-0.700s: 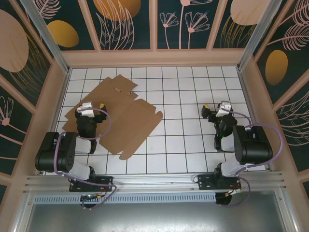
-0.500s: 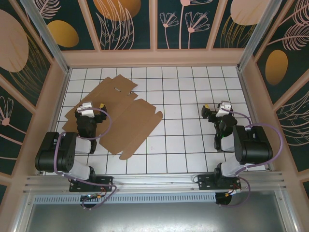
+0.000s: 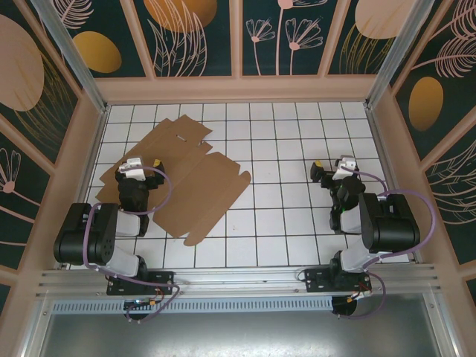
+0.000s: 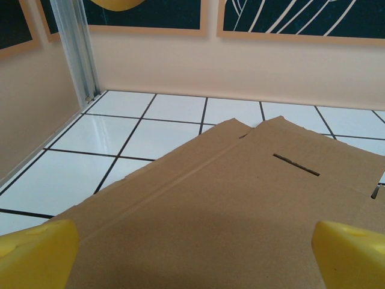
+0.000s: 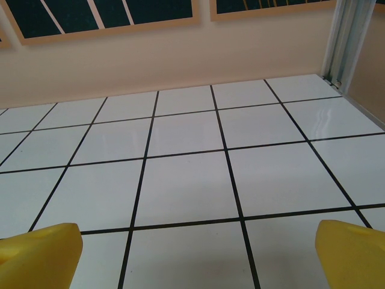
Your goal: Fold the paper box
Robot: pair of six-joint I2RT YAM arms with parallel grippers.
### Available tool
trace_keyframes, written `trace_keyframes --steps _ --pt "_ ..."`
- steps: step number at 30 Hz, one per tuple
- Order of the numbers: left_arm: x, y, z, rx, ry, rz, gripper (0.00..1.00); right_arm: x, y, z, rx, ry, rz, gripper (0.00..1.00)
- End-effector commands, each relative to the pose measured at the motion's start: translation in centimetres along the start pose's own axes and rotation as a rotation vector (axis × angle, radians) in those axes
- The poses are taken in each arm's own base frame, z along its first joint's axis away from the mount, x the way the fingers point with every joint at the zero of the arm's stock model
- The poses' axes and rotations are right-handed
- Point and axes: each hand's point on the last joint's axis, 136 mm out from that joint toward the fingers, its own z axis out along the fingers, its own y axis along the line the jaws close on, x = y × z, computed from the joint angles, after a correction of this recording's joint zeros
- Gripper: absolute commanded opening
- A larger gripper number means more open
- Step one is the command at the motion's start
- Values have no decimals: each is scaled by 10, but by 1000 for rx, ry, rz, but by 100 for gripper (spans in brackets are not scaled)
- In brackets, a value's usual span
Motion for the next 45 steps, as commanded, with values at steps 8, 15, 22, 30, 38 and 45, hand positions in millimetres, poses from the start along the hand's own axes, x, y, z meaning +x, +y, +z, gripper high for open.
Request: trace_keyframes --steps 8,15,22,30,38,45 --pt "-15 -2 4 1 -55 4 99 -13 0 5 -10 -44 16 99" --pt "-17 -1 1 -2 -65 1 99 -13 0 4 -18 -46 23 99" --pt "-81 -18 -20 -13 -114 -28 99 -65 33 12 -74 -45 -40 99" --pt "-135 -110 -38 255 151 -445 99 -171 185 -52 -386 -191 -11 99" --pt "-40 -141 -75 283 710 -553 99 -159 274 -108 -707 242 213 99" --pt "7 -141 -72 293 705 -666 99 -74 297 -88 -714 452 194 99"
